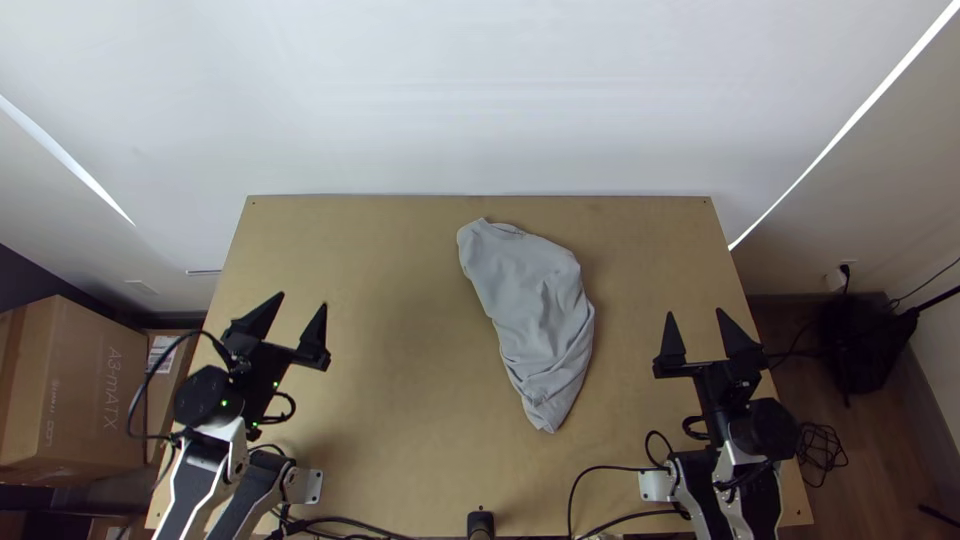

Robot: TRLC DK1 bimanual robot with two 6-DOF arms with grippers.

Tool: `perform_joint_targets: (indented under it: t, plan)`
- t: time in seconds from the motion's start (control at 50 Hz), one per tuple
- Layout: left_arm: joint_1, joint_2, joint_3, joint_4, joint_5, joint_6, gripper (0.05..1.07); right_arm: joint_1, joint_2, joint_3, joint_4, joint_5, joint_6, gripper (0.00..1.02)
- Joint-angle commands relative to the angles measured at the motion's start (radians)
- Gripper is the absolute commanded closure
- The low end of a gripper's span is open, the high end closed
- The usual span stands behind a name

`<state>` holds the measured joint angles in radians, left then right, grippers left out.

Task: Fold the t-shirt

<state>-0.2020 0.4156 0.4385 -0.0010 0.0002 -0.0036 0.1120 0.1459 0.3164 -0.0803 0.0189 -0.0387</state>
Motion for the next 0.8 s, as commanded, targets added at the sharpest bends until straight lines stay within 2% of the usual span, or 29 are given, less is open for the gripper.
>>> perform_joint_targets:
  t: [0.0,0.14,0.16,0.26,0.36,0.5,0.66,0.78]
  plan:
    - [-0.083,0.111,0.121,0.013,0.011,0.060,0.10,0.028,0.106,0.093,0.013,0.007,-0.010,0.04]
    - [-0.229,0.241,0.259,-0.044,0.006,0.108,0.10,0.048,0.219,0.190,0.005,0.007,-0.003,0.04]
    - [-0.358,0.361,0.359,-0.128,0.001,0.143,0.10,0.048,0.288,0.253,-0.027,0.007,0.013,0.04]
    - [-0.433,0.486,0.453,-0.211,0.003,0.139,0.10,0.045,0.351,0.308,-0.078,0.009,0.034,0.04]
    - [-0.554,0.588,0.517,-0.249,0.003,0.108,0.10,0.037,0.405,0.363,-0.141,0.007,0.063,0.04]
    - [-0.660,0.753,0.618,-0.330,0.014,0.030,0.10,0.021,0.423,0.383,-0.157,0.007,0.080,0.04]
    - [-0.705,0.913,0.726,-0.399,0.155,-0.124,0.10,-0.005,0.457,0.394,-0.203,0.007,0.106,0.04]
    - [-0.754,1.002,0.756,-0.413,0.218,-0.173,0.10,-0.017,0.475,0.386,-0.233,0.007,0.134,0.04]
